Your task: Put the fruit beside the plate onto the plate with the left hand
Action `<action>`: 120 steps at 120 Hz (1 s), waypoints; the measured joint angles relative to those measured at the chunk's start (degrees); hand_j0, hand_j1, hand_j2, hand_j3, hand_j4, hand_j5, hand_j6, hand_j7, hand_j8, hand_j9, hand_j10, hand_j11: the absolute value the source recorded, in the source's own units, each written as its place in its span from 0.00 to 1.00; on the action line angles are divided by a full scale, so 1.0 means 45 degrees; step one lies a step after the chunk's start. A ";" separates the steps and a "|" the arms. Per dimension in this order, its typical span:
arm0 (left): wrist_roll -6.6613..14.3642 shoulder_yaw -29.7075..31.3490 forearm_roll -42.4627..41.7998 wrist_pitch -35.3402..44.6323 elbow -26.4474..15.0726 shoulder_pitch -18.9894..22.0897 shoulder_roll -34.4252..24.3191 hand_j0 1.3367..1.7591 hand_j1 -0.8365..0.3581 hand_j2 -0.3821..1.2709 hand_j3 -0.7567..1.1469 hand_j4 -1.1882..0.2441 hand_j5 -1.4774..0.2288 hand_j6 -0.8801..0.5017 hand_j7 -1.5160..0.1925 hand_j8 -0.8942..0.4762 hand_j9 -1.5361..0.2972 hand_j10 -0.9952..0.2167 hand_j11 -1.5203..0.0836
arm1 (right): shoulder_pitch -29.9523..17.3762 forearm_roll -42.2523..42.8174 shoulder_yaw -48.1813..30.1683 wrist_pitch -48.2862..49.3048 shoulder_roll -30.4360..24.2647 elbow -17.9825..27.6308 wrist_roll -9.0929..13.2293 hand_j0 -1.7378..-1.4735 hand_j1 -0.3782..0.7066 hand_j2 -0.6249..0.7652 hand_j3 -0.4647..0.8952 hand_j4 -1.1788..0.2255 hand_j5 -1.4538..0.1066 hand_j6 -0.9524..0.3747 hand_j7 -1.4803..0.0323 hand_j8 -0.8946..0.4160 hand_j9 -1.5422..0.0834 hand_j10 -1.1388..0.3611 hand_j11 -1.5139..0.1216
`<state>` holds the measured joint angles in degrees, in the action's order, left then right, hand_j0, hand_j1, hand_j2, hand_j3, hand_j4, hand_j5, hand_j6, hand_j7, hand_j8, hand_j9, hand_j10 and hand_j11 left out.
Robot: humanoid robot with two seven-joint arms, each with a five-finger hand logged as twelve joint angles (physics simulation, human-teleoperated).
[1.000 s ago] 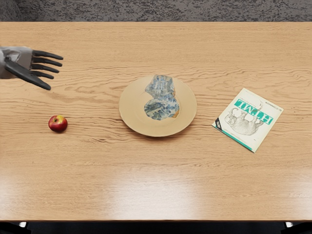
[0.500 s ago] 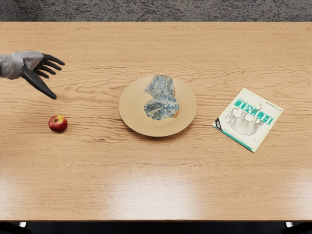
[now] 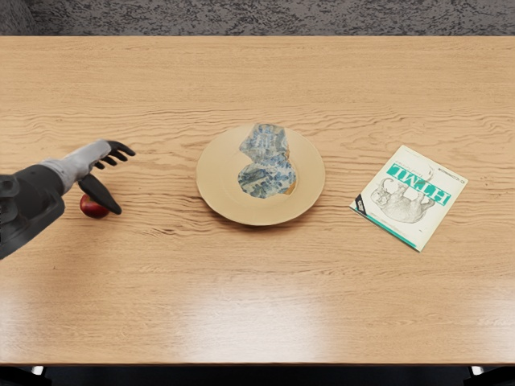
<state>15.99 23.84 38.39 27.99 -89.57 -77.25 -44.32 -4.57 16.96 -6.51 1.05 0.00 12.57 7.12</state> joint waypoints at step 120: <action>0.0392 0.0971 0.1268 0.1110 0.0152 0.0898 -0.0014 0.76 0.49 0.30 0.40 0.47 0.48 0.26 0.50 0.31 0.48 0.40 0.54 | 0.0000 0.0000 0.0000 0.0000 0.0000 0.0000 0.0001 0.30 0.06 0.44 0.34 0.82 0.90 0.69 0.95 0.66 0.92 0.74 0.90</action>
<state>17.75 28.21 44.10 32.98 -88.89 -73.21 -44.38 -4.57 16.96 -6.51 1.05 0.00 12.57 7.13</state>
